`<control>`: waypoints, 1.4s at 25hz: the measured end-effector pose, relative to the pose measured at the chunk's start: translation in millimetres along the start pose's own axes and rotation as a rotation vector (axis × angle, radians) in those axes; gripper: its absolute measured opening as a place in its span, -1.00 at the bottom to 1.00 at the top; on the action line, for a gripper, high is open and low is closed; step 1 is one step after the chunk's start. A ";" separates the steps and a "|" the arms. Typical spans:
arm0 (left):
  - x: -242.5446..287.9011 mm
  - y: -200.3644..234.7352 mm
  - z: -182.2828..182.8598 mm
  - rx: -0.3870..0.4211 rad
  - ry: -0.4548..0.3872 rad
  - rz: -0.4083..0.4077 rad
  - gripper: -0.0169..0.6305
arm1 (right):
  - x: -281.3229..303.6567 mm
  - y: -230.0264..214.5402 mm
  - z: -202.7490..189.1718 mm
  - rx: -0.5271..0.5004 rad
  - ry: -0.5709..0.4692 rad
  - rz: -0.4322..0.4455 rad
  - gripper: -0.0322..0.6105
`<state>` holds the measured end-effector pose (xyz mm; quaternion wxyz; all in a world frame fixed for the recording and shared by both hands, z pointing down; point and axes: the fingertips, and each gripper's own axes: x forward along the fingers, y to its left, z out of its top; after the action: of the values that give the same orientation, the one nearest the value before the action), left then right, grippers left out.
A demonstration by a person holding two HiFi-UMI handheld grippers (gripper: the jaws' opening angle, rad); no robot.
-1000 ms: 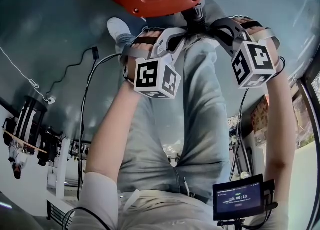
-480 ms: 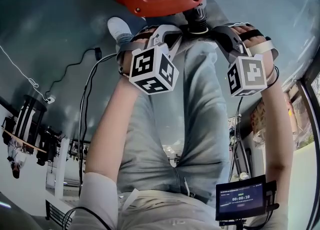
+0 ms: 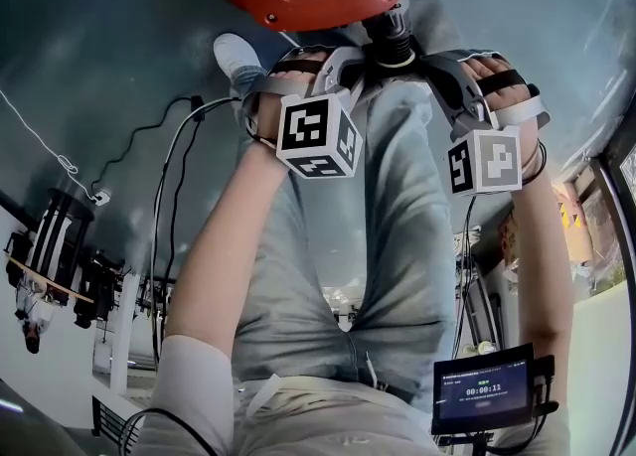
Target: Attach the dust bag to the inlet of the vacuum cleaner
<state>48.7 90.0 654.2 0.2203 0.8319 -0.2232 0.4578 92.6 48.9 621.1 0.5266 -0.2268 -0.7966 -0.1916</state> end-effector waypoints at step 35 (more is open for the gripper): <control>-1.6 -11.3 7.8 0.061 0.028 -0.199 -0.66 | 1.7 -12.3 3.1 0.160 -0.017 -0.037 -0.85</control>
<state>59.6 94.8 647.2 0.2423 0.8499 -0.1221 0.4518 82.7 40.7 620.8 0.5325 -0.1710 -0.8179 -0.1349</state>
